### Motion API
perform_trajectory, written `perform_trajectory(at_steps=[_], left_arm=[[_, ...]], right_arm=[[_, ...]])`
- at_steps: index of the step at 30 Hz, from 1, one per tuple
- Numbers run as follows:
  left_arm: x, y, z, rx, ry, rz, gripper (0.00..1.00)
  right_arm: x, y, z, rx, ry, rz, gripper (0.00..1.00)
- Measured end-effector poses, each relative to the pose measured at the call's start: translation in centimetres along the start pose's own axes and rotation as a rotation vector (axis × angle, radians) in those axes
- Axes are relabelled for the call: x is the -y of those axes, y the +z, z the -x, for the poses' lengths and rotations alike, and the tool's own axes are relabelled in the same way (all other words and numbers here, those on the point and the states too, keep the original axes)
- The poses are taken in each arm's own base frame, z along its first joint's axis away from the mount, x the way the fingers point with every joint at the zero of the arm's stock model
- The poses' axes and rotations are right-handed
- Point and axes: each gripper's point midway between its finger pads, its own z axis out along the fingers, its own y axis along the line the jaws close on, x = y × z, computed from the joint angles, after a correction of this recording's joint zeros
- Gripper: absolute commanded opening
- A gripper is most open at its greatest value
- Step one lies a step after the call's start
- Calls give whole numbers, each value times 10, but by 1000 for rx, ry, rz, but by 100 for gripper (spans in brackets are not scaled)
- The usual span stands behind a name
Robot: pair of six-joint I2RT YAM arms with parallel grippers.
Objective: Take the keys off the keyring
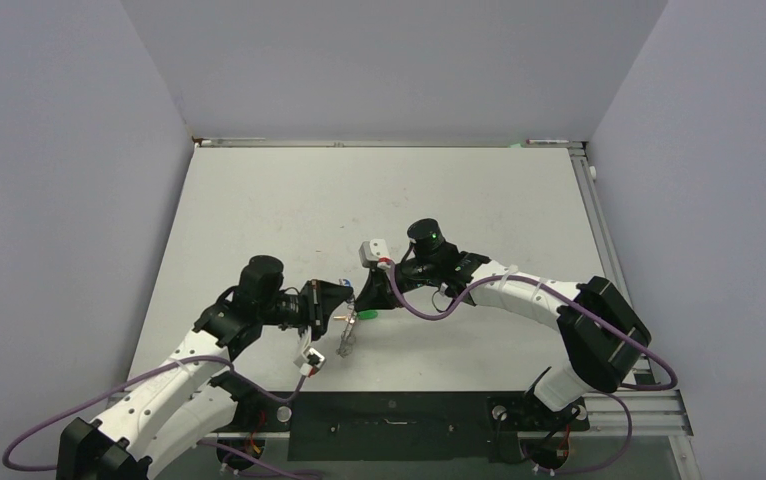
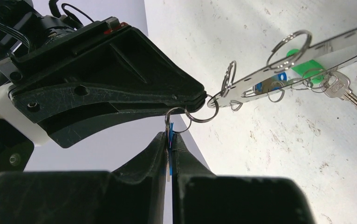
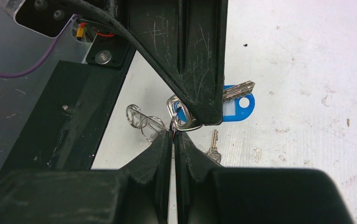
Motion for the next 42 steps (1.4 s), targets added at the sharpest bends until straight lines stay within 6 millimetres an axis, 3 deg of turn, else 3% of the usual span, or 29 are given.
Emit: perform_trajectory(at_steps=[11, 25, 42], left_arm=[[14, -9, -9, -54, -27, -9, 0], [37, 1, -14, -55, -124, -20, 0], [34, 16, -10, -48, -232, -5, 0]], right_arm=[[9, -5, -1, -2, -23, -40, 5], [12, -8, -4, 139, 26, -112, 5], [19, -17, -3, 380, 117, -271, 5]])
